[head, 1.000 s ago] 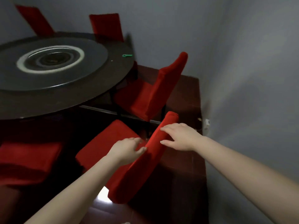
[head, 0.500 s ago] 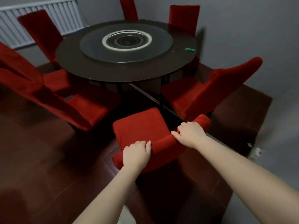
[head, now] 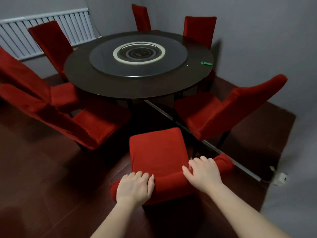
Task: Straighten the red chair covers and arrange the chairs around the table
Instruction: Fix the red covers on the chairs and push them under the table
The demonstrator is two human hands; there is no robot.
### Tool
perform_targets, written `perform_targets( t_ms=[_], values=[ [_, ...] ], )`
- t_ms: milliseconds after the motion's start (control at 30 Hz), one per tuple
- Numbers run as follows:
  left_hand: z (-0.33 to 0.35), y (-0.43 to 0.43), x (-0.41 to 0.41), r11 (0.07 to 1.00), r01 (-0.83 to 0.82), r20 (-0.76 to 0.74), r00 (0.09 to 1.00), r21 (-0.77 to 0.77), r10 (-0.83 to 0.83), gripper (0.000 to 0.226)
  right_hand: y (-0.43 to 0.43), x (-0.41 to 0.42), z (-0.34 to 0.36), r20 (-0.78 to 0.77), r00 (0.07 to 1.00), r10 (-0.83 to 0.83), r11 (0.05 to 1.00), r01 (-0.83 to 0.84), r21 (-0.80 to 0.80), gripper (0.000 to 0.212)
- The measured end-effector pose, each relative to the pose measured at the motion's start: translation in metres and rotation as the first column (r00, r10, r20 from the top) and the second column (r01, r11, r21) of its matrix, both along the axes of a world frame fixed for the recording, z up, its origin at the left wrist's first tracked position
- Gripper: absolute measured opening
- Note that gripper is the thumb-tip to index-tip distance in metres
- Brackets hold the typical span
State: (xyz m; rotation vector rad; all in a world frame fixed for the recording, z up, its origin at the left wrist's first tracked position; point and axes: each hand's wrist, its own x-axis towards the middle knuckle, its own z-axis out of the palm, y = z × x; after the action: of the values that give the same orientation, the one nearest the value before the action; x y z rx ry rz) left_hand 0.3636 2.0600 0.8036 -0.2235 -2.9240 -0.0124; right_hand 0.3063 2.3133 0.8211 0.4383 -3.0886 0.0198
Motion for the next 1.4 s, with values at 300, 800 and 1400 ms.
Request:
perform_targets(
  t_ms=[300,800,1400],
  values=[
    [0.0,-0.048,-0.071,0.997,0.065,-0.015,0.998,-0.033,-0.066,0.043,-0.041,-0.056,-0.008,-0.057,0.998,0.0,0.998,-0.004,-0.067,0.049],
    [-0.011,-0.061,-0.221,1.0,0.016,-0.095,0.995,-0.003,-0.017,0.044,-0.059,-0.212,-0.012,-0.14,0.99,0.009,0.995,-0.022,-0.095,0.058],
    [-0.009,-0.098,-0.337,0.998,0.059,-0.086,0.995,0.006,-0.058,0.043,-0.099,-0.318,-0.011,-0.185,0.979,-0.087,0.996,0.088,-0.001,0.044]
  ],
)
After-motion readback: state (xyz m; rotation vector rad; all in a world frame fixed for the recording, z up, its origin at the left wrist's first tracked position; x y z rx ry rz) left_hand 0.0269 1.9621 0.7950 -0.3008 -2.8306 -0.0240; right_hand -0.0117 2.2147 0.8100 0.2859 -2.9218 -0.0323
